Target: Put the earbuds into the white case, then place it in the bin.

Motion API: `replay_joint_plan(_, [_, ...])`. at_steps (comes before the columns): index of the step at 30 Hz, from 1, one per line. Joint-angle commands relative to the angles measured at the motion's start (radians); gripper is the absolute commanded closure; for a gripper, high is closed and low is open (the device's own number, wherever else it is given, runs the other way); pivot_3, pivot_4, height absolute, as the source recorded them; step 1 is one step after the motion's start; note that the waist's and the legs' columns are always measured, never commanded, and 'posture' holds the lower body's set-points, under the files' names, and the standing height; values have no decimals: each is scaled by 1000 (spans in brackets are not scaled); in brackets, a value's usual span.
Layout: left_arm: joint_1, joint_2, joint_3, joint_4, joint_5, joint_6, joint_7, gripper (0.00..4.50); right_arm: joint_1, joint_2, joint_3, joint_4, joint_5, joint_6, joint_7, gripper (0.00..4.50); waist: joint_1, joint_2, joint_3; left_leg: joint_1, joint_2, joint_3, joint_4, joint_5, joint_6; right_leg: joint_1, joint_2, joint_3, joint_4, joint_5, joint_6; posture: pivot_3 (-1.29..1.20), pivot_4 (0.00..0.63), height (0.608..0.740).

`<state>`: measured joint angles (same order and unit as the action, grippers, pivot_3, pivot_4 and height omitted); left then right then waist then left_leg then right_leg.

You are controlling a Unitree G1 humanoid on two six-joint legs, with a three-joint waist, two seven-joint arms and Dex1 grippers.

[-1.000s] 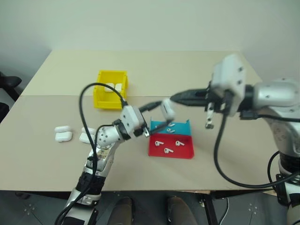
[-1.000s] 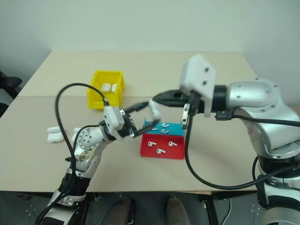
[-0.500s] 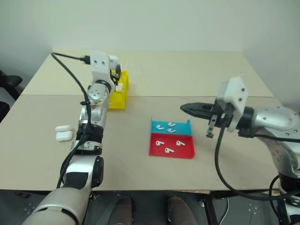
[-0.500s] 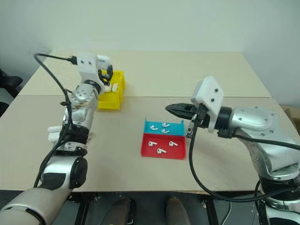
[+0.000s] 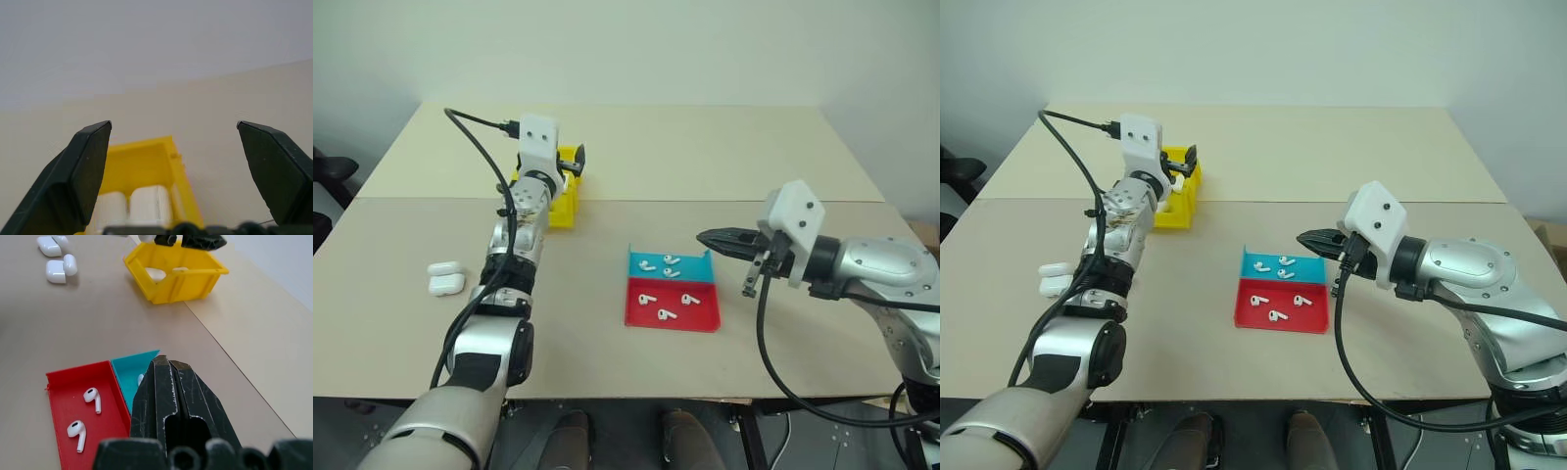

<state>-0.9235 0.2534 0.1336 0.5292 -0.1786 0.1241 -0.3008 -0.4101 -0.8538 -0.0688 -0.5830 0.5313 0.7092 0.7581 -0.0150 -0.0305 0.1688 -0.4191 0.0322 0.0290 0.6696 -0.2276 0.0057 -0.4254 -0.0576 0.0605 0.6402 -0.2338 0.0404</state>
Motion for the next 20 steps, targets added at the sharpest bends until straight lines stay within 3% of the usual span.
replay_joint_plan(1, [111, 59, -6, -285, -138, 71, -214, 37, 18, -41, -46, -26, -20, -45, 27, 4500, -3, 0, 0, 0, 0, 0, 0, 0, 0, 0, 0, 0, 0, 0, 0, 0, 150, 740])
replay_joint_plan(8, [471, 350, -22, -750, -329, 242, -589, 37, 233, -181, -197, 21, -78, -330, 302, 4500, 0, 0, 0, 3, 0, 1, 0, 0, 0, 2, 0, 1, 0, 0, 0, 0, 150, 740])
replay_joint_plan(14, [702, 650, 69, -907, -407, 290, -837, 37, 388, -229, -367, 105, -89, -543, 513, 4500, 1, 0, 0, 10, 2, 4, 0, 0, 0, 6, 0, 2, 1, -2, -1, 0, 150, 740])
replay_joint_plan(20, [819, 743, 158, -973, -450, 325, -883, 37, 402, -234, -395, 144, -76, -576, 545, 4500, 1, 1, 0, 14, 3, 6, -1, 0, 0, 8, 1, 4, 1, -5, 0, 0, 150, 740])
